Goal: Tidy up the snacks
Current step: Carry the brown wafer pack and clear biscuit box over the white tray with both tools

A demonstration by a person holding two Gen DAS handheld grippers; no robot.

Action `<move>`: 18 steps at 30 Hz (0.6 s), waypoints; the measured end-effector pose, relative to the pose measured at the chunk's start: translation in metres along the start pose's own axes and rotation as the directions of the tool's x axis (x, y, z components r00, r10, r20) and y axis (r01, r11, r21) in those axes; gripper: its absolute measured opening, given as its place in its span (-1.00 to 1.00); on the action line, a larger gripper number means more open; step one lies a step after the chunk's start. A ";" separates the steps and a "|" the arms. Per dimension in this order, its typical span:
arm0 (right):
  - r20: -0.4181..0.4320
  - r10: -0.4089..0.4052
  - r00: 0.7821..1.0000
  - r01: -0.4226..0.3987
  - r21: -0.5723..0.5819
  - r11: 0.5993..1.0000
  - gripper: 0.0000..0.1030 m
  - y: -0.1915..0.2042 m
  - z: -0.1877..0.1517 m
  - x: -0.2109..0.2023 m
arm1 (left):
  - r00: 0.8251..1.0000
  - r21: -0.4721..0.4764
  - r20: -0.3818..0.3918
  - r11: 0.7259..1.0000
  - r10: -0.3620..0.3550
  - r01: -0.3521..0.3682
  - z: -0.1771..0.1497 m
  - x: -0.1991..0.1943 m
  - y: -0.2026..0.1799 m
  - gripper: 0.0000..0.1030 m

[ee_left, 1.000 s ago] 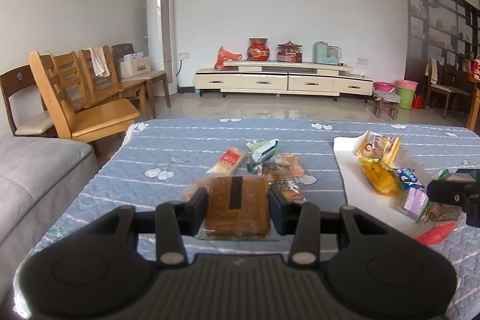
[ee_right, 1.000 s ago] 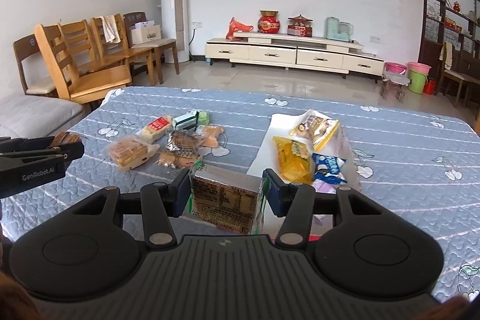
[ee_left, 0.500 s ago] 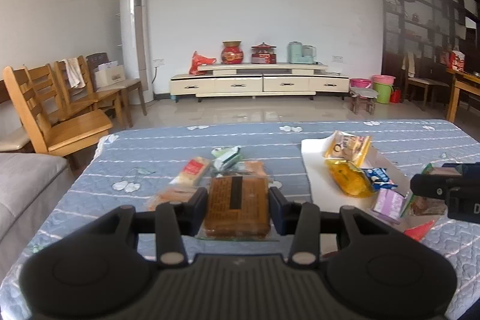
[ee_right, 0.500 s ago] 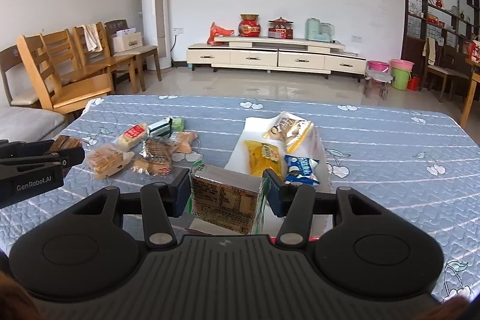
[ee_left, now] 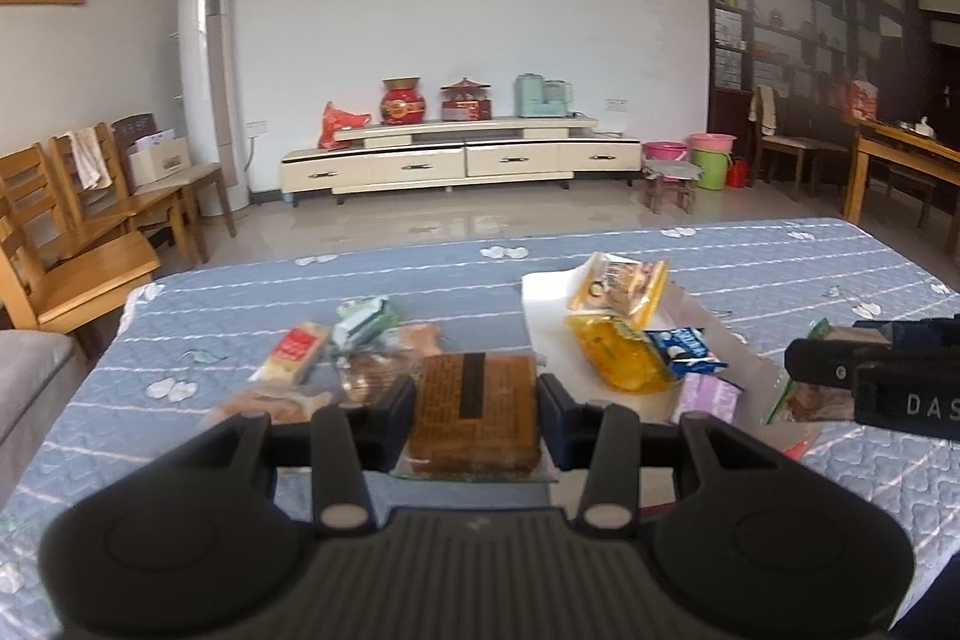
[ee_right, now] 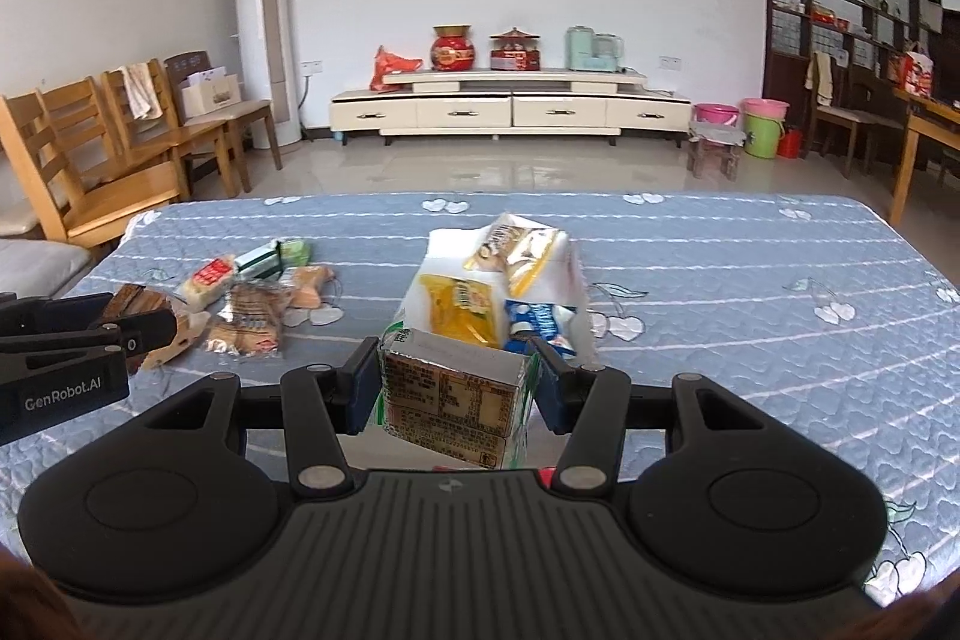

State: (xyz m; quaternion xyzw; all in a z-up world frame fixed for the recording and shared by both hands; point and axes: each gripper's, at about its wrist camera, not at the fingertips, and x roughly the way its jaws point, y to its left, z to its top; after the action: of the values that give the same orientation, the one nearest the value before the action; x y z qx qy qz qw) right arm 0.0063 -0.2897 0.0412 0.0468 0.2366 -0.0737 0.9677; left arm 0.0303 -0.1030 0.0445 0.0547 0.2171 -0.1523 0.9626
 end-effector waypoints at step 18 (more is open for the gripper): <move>-0.024 -0.068 0.997 0.070 0.062 0.996 0.24 -0.040 0.001 0.035 | 0.996 0.046 -0.032 0.995 -0.085 0.087 0.010 0.044 -0.048 -0.17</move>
State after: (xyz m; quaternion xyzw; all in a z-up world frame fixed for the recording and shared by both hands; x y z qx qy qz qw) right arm 0.0305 -0.3331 0.0237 0.0700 0.2464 -0.1141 0.9599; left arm 0.0569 -0.1623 0.0329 0.0705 0.2300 -0.1979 0.9503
